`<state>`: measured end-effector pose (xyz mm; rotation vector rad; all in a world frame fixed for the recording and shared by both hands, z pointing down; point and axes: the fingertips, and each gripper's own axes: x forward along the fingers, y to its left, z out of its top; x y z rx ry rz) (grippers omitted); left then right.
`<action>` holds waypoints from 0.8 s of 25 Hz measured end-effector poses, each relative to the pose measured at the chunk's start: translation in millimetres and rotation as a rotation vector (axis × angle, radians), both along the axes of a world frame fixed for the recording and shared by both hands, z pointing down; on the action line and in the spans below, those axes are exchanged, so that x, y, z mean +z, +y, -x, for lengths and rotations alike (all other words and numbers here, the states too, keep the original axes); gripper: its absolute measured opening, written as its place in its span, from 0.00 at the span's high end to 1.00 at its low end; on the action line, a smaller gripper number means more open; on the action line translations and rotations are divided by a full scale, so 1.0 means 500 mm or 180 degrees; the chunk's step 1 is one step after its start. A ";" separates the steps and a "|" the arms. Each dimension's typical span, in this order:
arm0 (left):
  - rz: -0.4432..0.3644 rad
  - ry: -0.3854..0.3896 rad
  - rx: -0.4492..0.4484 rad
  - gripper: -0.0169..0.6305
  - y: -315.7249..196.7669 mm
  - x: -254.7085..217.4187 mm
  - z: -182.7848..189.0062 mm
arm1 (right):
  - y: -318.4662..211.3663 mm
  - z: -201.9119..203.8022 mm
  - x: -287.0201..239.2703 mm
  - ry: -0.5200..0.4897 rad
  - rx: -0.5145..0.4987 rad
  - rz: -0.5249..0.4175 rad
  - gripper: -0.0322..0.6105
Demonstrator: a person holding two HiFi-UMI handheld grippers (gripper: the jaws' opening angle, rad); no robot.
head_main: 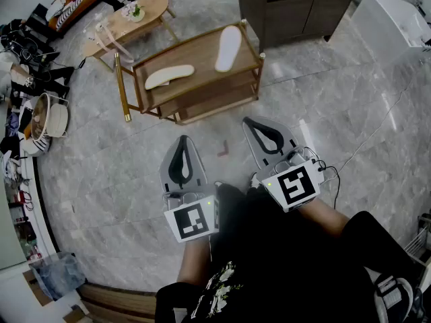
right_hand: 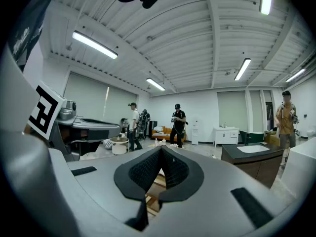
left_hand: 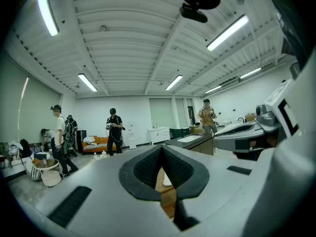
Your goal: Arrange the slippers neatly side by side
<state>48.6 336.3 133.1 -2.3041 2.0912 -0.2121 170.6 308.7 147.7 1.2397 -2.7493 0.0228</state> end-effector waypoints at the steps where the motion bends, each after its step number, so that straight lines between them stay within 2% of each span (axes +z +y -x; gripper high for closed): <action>1: -0.0008 -0.0002 0.0002 0.97 -0.003 -0.002 0.001 | -0.002 0.004 0.000 0.0003 -0.0019 -0.0010 0.95; 20: 0.0055 -0.0063 0.0013 0.97 -0.011 0.008 0.007 | 0.004 0.029 0.011 -0.0202 -0.0215 0.0070 0.95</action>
